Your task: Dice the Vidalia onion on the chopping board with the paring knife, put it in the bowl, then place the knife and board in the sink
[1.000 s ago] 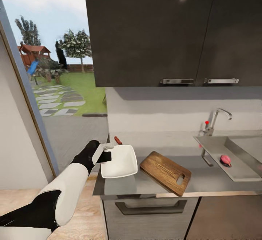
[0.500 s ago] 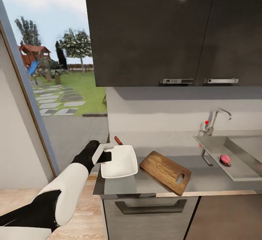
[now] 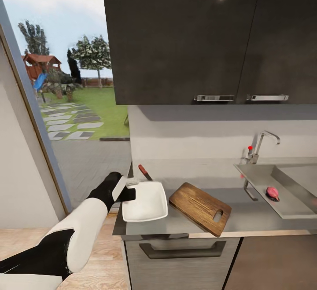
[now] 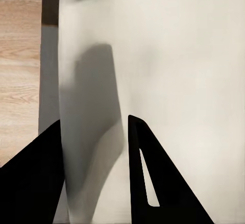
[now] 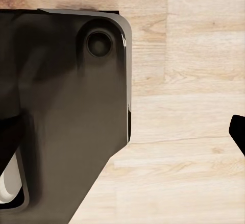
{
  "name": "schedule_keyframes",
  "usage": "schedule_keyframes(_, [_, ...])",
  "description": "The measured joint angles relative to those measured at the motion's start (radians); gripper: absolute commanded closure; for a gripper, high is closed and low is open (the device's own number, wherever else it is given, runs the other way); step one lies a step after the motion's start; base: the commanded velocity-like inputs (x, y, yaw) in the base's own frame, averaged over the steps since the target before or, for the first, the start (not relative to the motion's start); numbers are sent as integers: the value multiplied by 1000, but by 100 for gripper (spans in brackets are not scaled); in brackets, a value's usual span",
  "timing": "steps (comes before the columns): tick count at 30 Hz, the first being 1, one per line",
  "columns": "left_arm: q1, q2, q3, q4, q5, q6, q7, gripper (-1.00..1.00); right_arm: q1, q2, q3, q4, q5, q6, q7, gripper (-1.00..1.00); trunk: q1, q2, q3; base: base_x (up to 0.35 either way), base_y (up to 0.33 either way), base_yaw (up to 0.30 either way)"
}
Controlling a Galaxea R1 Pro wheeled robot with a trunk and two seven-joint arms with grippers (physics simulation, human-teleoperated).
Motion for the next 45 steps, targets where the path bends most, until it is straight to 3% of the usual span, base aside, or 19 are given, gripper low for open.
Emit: schedule_keyframes(45, [0, 0, -1, 22, 0, 12, 3, 100, 0, 0, -1, 0, 1, 0, 0, -100, 0, 0, 0, 0, 0, 0])
